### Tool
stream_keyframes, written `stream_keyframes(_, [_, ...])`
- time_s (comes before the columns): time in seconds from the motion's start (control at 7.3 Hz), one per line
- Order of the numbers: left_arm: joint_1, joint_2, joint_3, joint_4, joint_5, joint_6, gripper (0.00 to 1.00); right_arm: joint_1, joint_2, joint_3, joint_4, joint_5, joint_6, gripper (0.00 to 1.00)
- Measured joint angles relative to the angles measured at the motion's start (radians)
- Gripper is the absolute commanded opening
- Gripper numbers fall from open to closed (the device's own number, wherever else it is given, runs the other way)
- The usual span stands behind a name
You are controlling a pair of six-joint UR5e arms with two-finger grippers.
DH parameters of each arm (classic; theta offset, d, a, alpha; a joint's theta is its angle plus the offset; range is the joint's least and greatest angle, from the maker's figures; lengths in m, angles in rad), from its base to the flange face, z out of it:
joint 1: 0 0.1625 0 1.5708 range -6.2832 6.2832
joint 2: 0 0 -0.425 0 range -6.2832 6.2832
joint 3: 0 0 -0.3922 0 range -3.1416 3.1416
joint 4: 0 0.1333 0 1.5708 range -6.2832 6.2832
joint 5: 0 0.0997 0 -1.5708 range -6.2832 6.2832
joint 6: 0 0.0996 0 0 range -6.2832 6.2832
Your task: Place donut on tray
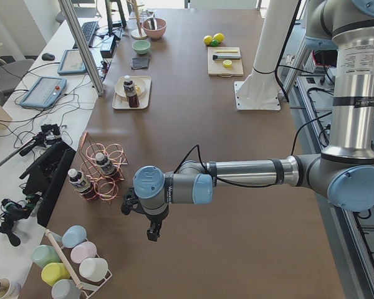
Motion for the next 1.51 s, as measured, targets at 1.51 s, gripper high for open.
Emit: stream_keyframes(1.51, [0.0, 0.0, 0.006, -0.001, 0.0, 0.002, 0.99, 0.0, -0.001, -0.037, 0.002, 0.0, 0.001, 1.0])
